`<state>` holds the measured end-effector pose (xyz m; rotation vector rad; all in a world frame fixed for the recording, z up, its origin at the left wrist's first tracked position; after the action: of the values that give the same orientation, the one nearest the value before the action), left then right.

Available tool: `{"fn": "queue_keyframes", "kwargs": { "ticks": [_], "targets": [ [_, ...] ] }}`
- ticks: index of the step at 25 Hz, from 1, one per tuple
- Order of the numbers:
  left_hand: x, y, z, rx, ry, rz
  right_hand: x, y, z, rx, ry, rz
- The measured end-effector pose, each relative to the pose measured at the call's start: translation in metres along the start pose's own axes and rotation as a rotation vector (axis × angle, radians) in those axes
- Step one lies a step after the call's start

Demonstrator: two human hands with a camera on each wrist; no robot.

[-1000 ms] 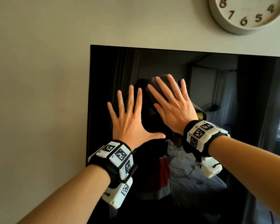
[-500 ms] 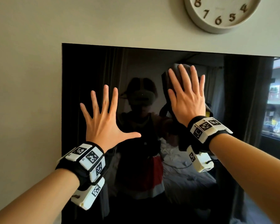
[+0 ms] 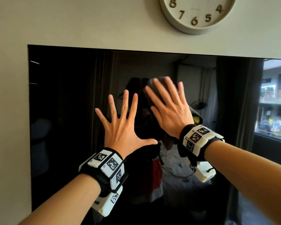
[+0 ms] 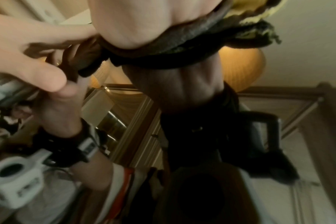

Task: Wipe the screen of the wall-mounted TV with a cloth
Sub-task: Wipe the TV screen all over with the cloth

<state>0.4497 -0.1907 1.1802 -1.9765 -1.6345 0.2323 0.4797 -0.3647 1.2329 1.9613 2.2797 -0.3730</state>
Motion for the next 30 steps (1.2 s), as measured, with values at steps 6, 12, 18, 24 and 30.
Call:
{"fn": "queue_keyframes", "kwargs": {
  "ticks": [6,12,18,24,30],
  "targets": [
    [-0.013,-0.002,0.000,-0.009,0.000,-0.017,-0.050,-0.010,-0.009,-0.026,0.199,-0.047],
    [-0.074,0.006,-0.014,-0.001,-0.024,0.050,-0.104,-0.013,0.009,-0.031,0.049,0.000],
    [-0.081,0.011,-0.013,-0.008,0.012,0.006,-0.086,-0.009,0.038,0.014,0.002,-0.030],
    [-0.099,0.018,-0.025,-0.017,0.039,0.009,-0.134,-0.018,0.024,-0.078,0.466,-0.082],
    [-0.096,0.020,-0.021,-0.019,0.045,-0.021,-0.151,-0.017,0.042,-0.015,0.124,0.047]
  ]
}}
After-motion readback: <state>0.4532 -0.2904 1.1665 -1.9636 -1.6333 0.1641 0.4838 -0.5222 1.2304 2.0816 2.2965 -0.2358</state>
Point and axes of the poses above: each hand's wrist, its own z-axis away from the middle knuckle, its own y-axis out of the palm, x = y × z, the point moved 1 cm from there along -z, towards the middle knuckle, and after that the axes turned 14 degrees about y, right-handed, at the moved point
